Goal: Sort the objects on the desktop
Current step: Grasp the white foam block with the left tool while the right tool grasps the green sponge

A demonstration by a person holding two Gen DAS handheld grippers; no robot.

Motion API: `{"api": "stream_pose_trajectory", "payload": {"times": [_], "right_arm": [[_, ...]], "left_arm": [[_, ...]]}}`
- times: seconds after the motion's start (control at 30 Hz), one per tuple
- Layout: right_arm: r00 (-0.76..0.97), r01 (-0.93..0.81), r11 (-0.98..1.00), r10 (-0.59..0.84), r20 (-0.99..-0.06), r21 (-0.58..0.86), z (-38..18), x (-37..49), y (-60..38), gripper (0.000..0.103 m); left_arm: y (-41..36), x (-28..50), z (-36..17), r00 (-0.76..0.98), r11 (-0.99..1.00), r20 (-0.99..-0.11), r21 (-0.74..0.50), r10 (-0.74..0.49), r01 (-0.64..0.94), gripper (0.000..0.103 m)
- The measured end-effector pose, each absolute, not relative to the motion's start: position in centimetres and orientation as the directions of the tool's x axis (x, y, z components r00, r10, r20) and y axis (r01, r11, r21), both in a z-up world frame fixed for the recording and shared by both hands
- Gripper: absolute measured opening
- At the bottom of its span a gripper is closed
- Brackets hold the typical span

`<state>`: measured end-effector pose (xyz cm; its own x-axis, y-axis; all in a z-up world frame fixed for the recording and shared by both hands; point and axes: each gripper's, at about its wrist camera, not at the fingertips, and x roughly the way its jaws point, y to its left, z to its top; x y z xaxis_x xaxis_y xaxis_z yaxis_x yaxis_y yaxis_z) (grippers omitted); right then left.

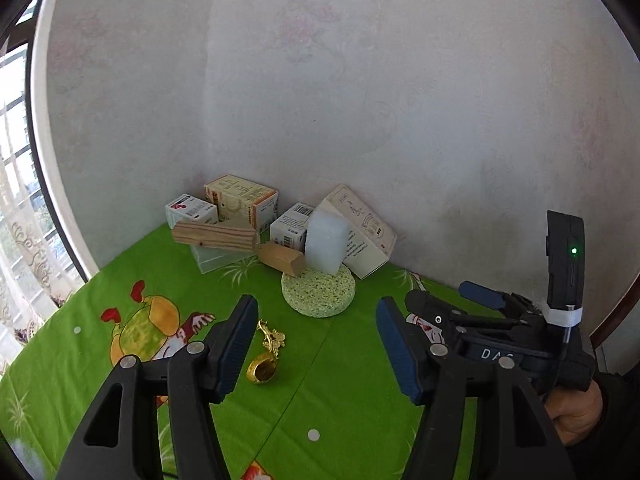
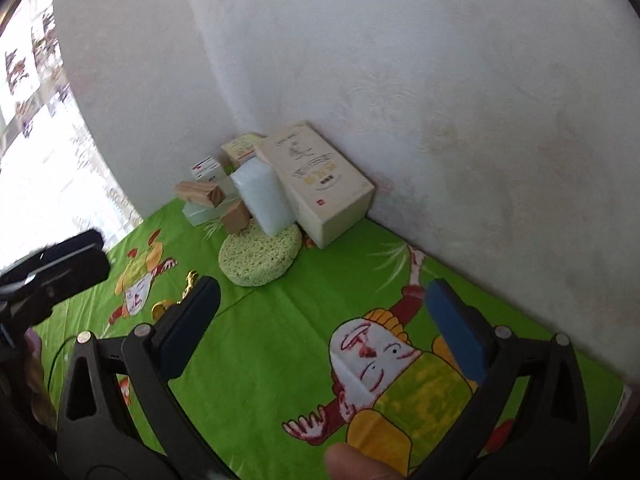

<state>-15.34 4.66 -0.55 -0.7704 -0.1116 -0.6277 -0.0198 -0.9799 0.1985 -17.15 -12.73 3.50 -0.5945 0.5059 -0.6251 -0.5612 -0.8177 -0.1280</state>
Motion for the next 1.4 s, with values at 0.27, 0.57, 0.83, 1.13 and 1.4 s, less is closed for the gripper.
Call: {"api": "stream_pose_trajectory", "payload": {"times": [0.27,0.57,0.83,1.13,1.4], "right_arm": [[-0.811,0.148,-0.983,-0.057,-0.582,-0.11,0.3,-15.4,3.6,0.102],[-0.843,0.132,-0.949,0.044,-0.537,-0.285,-0.2,-16.2,2.6,0.102],[-0.817,0.13,-0.96,0.039,-0.576,-0.249,-0.7,-17.5,3.0,0.102],[-0.778,0.127,-0.981,-0.008,-0.628,-0.146,-0.8,-18.1,3.2,0.102],[-0.695,0.126,-0.991,-0.113,-0.71,0.034,-2.1,-20.4,0.7,0.102]], "left_arm": [[-9.8,-22.0,1.7,-0.542,-0.767,-0.636,-0.127,0.55,-0.629,0.06],[-6.8,-25.8,0.0,-0.499,-0.719,-0.651,-0.104,0.572,-0.688,0.057],[-5.3,-28.1,-1.1,-0.464,-0.697,-0.673,-0.107,0.576,-0.709,0.047],[-5.9,-27.9,-0.4,-0.444,-0.69,-0.66,-0.159,0.606,-0.706,0.04],[-13.1,-25.1,3.3,-0.633,-0.84,-0.582,-0.181,0.51,-0.511,0.04]]}}
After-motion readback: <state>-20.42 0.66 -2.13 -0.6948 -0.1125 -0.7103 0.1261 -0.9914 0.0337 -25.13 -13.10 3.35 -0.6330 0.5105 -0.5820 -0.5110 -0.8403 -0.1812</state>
